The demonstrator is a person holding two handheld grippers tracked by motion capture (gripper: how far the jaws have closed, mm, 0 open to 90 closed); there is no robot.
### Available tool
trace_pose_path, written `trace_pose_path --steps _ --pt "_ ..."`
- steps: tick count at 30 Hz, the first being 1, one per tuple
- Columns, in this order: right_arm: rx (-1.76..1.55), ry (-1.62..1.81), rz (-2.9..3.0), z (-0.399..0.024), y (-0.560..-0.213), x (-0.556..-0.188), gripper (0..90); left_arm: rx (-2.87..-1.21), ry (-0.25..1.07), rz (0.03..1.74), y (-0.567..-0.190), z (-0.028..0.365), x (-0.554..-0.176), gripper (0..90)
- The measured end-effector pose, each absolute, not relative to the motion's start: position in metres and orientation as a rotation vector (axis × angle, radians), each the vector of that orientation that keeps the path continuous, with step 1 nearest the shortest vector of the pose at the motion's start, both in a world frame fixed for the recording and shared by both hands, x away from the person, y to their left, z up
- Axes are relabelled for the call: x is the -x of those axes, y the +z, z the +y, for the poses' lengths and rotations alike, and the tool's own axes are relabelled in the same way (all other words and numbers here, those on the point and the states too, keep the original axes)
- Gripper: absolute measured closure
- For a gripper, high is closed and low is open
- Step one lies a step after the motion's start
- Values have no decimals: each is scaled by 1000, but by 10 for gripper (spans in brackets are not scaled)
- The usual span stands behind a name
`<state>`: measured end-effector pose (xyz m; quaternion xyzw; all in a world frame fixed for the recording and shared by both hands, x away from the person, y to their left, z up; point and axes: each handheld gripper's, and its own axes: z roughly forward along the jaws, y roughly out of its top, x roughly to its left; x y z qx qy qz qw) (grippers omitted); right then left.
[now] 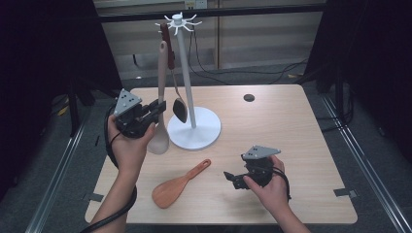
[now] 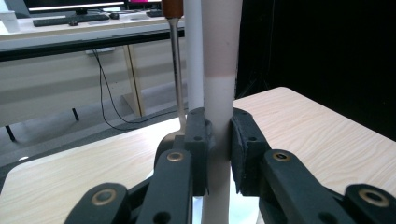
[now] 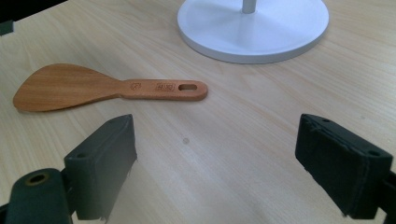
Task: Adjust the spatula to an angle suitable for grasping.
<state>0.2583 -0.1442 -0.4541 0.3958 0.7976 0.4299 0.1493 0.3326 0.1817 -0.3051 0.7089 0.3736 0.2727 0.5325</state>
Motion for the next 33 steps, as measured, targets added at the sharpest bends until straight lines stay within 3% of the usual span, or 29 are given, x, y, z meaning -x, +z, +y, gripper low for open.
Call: trace_pose_path --steps 33 --pt "-1126 1247 2303 -143 -454 -258 118 -1710 689 913 -294 157 -354 786"
